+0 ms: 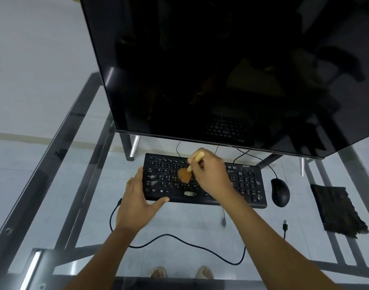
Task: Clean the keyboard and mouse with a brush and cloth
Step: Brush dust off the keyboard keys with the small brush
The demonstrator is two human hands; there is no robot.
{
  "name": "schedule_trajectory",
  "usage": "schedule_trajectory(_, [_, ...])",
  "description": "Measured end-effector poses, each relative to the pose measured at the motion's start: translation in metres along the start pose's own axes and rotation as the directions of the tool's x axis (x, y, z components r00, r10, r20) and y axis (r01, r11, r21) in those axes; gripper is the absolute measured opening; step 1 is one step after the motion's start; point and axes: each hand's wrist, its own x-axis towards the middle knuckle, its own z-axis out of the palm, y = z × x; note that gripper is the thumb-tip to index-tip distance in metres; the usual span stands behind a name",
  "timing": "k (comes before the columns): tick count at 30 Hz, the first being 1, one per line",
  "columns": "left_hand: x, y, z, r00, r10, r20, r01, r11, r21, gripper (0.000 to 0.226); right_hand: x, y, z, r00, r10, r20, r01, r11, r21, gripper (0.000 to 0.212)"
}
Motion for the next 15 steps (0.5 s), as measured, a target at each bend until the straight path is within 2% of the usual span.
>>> schedule_trajectory(2, [0.000, 0.001, -0.001, 1.000, 0.022, -0.003, -0.022, 1.000, -0.003, 0.113, -0.002, -0.004, 0.000, 0.995, 0.006, -0.098, 0.003, 0.996, 0.089, 0.012])
schedule_trajectory(3, [0.000, 0.001, -0.001, 0.999, 0.038, -0.003, -0.038, 0.999, -0.006, 0.114, -0.004, -0.007, 0.001, 0.997, 0.045, -0.055, -0.033, 0.979, 0.201, 0.011])
schedule_trajectory(5, [0.001, 0.000, -0.002, 0.997, 0.070, 0.017, -0.070, 0.997, -0.026, 0.116, -0.012, -0.020, 0.010, 0.983, 0.107, 0.147, -0.152, 0.927, 0.342, 0.009])
schedule_trajectory(6, [0.000, -0.001, -0.003, 0.996, 0.078, 0.034, -0.077, 0.996, -0.037, 0.118, -0.018, -0.024, 0.018, 0.971, 0.094, 0.221, -0.167, 0.926, 0.339, 0.008])
schedule_trajectory(7, [-0.001, 0.000, -0.005, 0.995, 0.084, 0.056, -0.081, 0.996, -0.045, 0.120, -0.022, -0.025, 0.024, 0.970, 0.073, 0.232, -0.147, 0.937, 0.316, 0.007])
schedule_trajectory(10, [-0.003, 0.001, -0.008, 0.991, 0.092, 0.094, -0.089, 0.995, -0.036, 0.126, -0.024, -0.023, 0.031, 0.996, 0.092, 0.017, -0.093, 0.970, 0.223, 0.009])
schedule_trajectory(12, [-0.004, -0.001, -0.009, 0.993, 0.081, 0.090, -0.077, 0.996, -0.043, 0.126, -0.025, -0.027, 0.034, 0.994, 0.090, -0.065, -0.071, 0.967, 0.246, 0.010])
schedule_trajectory(15, [-0.004, -0.002, -0.010, 0.991, 0.109, 0.071, -0.106, 0.993, -0.050, 0.124, -0.034, -0.048, 0.049, 0.993, 0.068, 0.093, -0.097, 0.931, 0.351, 0.008])
